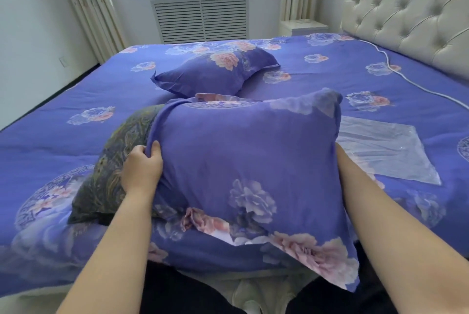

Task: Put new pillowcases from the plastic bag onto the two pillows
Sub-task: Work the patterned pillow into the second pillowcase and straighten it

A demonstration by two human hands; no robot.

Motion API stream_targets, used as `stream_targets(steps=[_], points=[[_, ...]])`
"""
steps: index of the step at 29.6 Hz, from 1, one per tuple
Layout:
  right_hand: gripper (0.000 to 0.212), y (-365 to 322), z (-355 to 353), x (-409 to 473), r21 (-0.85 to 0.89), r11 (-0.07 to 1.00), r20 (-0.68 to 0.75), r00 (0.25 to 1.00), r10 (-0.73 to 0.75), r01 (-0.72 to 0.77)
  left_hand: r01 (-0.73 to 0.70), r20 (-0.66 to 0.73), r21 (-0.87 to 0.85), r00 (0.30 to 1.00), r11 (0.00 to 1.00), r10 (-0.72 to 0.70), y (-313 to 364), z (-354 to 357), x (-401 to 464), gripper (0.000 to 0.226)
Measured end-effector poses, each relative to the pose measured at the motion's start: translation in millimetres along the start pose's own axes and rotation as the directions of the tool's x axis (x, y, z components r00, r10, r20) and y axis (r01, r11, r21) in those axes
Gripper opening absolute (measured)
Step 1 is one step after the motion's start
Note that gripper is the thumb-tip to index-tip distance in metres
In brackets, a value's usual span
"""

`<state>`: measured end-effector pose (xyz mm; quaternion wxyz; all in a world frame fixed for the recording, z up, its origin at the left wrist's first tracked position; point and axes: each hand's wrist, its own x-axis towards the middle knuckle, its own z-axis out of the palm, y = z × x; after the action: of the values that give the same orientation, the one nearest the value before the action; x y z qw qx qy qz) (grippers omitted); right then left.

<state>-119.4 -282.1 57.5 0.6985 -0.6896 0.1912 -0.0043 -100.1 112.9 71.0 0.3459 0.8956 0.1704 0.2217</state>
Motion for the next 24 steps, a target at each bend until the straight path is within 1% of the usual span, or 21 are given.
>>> stream_targets(steps=[1, 2, 3, 4, 5, 7, 8, 9, 10, 12, 13, 14, 16, 17, 18, 19, 21, 22, 23, 24], points=[[0.021, 3.8, -1.5, -0.2, -0.054, 0.999, -0.045, 0.999, 0.008, -0.011, 0.022, -0.008, -0.037, 1.000, 0.999, -0.023, -1.3, 3.6, -10.7, 0.042], [0.028, 8.5, -4.7, 2.5, -0.143, 0.990, -0.087, 0.996, -0.029, 0.016, 0.038, -0.019, -0.067, 0.999, 0.997, -0.040, -2.3, 7.8, -21.7, 0.042], [0.033, 12.0, -6.3, -0.9, -0.263, 0.965, -0.140, 0.990, -0.033, -0.005, 0.049, -0.027, -0.087, 0.998, 0.995, -0.052, -4.6, 11.7, -33.8, 0.041], [0.035, 18.3, -11.0, 1.4, -0.330, 0.943, -0.199, 0.980, -0.028, -0.040, 0.055, -0.037, -0.105, 0.998, 0.993, -0.059, -7.1, 15.6, -45.2, 0.039], [0.033, 16.7, -12.7, -0.3, -0.319, 0.943, -0.235, 0.972, 0.023, -0.099, 0.057, -0.050, -0.124, 0.997, 0.991, -0.064, -9.2, 19.6, -55.0, 0.037], [0.026, 14.3, -14.5, -3.3, -0.261, 0.954, -0.330, 0.942, 0.056, -0.148, 0.074, -0.079, -0.160, 0.993, 0.984, -0.087, -13.6, 24.4, -70.4, 0.033], [0.027, 11.8, -16.1, -0.4, -0.239, 0.957, -0.370, 0.926, 0.070, -0.167, 0.090, -0.091, -0.179, 0.990, 0.980, -0.108, -15.5, 25.9, -75.6, 0.032], [0.030, 10.7, -13.8, -6.5, -0.251, 0.952, -0.376, 0.924, 0.074, -0.178, 0.109, -0.103, -0.195, 0.986, 0.975, -0.131, -17.2, 27.4, -79.7, 0.031], [0.038, 8.0, -13.4, -8.9, -0.300, 0.937, -0.371, 0.927, 0.057, -0.178, 0.120, -0.117, -0.206, 0.982, 0.971, -0.146, -18.6, 28.7, -83.3, 0.030], [0.059, 18.3, -12.2, -14.5, -0.292, 0.941, -0.395, 0.918, 0.042, -0.169, 0.133, -0.142, -0.228, 0.975, 0.965, -0.168, -21.1, 32.5, -91.0, 0.025], [0.065, 23.8, -9.8, -20.0, -0.302, 0.940, -0.389, 0.921, 0.033, -0.161, 0.157, -0.150, -0.255, 0.968, 0.954, -0.199, -22.3, 35.3, -94.6, 0.024], [0.067, 30.7, -8.9, -28.0, -0.348, 0.923, -0.362, 0.932, 0.030, -0.165, 0.198, -0.155, -0.305, 0.955, 0.932, -0.253, -22.8, 38.0, -100.7, 0.025], [0.069, 44.2, -4.9, -36.2, -0.449, 0.866, -0.340, 0.938, 0.062, -0.220, 0.280, -0.151, -0.427, 0.915, 0.860, -0.373, -23.2, 41.7, -106.4, 0.031], [0.071, 46.5, -2.1, -38.0, -0.442, 0.861, -0.360, 0.929, 0.088, -0.253, 0.282, -0.144, -0.464, 0.911, 0.840, -0.386, -22.0, 43.3, -107.2, 0.032], [0.072, 46.0, 3.0, -39.6, -0.430, 0.862, -0.371, 0.923, 0.103, -0.269, 0.244, -0.142, -0.480, 0.926, 0.843, -0.349, -18.6, 45.1, -108.6, 0.031], [0.073, 45.6, 9.3, -41.3, -0.404, 0.878, -0.374, 0.922, 0.099, -0.258, 0.170, -0.147, -0.473, 0.952, 0.865, -0.267, -13.8, 46.1, -111.4, 0.031], [0.071, 46.4, 22.7, -44.7, -0.358, 0.917, -0.354, 0.934, 0.042, -0.177, -0.026, -0.172, -0.399, 0.984, 0.917, -0.047, -5.0, 44.4, -117.5, 0.029], [0.070, 48.0, 26.1, -45.4, -0.336, 0.933, -0.356, 0.934, 0.004, -0.132, -0.112, -0.189, -0.341, 0.981, 0.934, 0.049, -5.2, 40.3, -116.6, 0.028], [0.069, 48.5, 26.5, -47.0, -0.321, 0.943, -0.363, 0.931, -0.035, -0.089, -0.170, -0.213, -0.266, 0.970, 0.949, 0.114, -11.3, 35.2, -110.4, 0.028], [0.067, 47.1, 22.9, -47.6, -0.318, 0.947, -0.392, 0.916, -0.083, -0.051, -0.188, -0.245, -0.193, 0.960, 0.963, 0.138, -21.6, 28.8, -99.4, 0.028]])
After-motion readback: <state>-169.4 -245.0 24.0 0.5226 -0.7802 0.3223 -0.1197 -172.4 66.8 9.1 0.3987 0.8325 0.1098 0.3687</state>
